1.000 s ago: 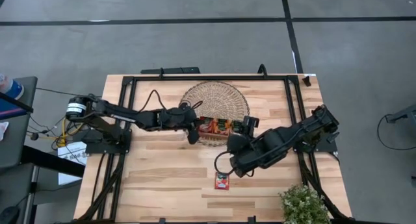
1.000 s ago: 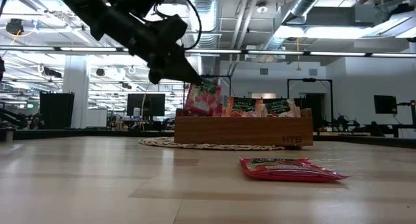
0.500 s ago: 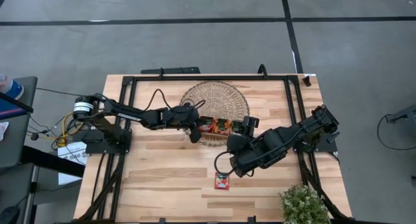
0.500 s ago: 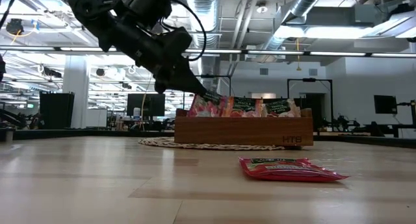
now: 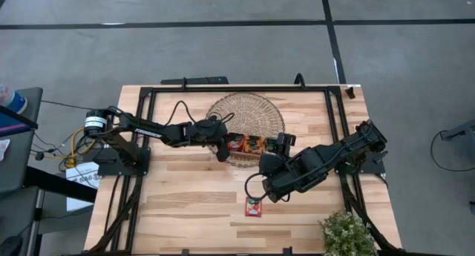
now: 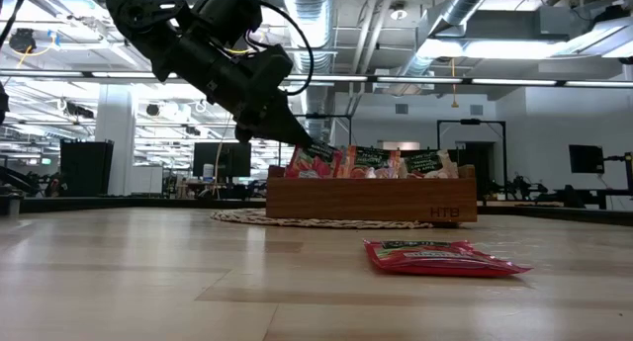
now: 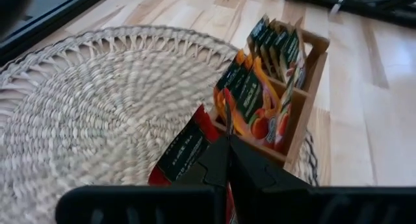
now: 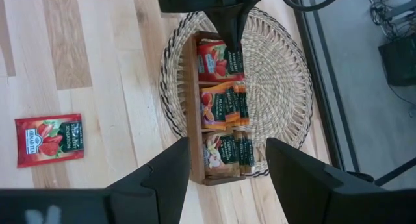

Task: Pick & Place Tea
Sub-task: Put the red tea bag into the left section of the wooden organizer

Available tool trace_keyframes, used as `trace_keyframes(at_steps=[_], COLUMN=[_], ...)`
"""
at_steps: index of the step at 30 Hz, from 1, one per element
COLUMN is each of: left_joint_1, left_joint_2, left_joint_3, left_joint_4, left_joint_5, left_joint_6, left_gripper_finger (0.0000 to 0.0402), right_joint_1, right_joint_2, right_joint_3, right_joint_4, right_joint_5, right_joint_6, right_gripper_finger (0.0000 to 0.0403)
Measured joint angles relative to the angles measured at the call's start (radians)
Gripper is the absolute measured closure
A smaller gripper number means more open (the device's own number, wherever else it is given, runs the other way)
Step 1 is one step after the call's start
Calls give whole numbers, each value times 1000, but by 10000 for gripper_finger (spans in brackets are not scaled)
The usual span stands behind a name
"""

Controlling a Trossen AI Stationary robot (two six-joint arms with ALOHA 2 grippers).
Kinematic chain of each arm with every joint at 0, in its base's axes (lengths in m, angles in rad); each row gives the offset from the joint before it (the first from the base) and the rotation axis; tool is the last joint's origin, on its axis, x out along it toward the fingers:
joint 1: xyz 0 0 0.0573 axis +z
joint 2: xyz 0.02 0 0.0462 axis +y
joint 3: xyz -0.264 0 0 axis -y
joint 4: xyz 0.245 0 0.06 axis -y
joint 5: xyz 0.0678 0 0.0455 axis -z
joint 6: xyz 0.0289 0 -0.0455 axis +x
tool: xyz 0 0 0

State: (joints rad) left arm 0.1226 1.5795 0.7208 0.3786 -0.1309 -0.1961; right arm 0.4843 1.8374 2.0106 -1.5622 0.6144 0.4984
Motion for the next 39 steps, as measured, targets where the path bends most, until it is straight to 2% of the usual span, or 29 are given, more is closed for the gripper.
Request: trace_keyframes(at_steps=[7,30,34,39], left_joint_1=[0,0,0,0], left_joint_2=[0,-1,-1,-1], left_joint_3=[0,0,0,0], left_joint_4=[-51,-23,-13,-10], left_joint_5=[-24,-26,-23,-23], left_joint_6=[-1,2,4,4], left_gripper_finger=[401,401,385,339], right_joint_1=[-1,-2,-2,-2], right_joint_2=[0,0,0,0], right_joint_3=[0,0,0,0], right_joint_4=[0,2,2,3], right_joint_5=[-1,-2,-1,-2], right_joint_6=[0,-1,-1,-1], right_gripper_finger=[209,209,209,209])
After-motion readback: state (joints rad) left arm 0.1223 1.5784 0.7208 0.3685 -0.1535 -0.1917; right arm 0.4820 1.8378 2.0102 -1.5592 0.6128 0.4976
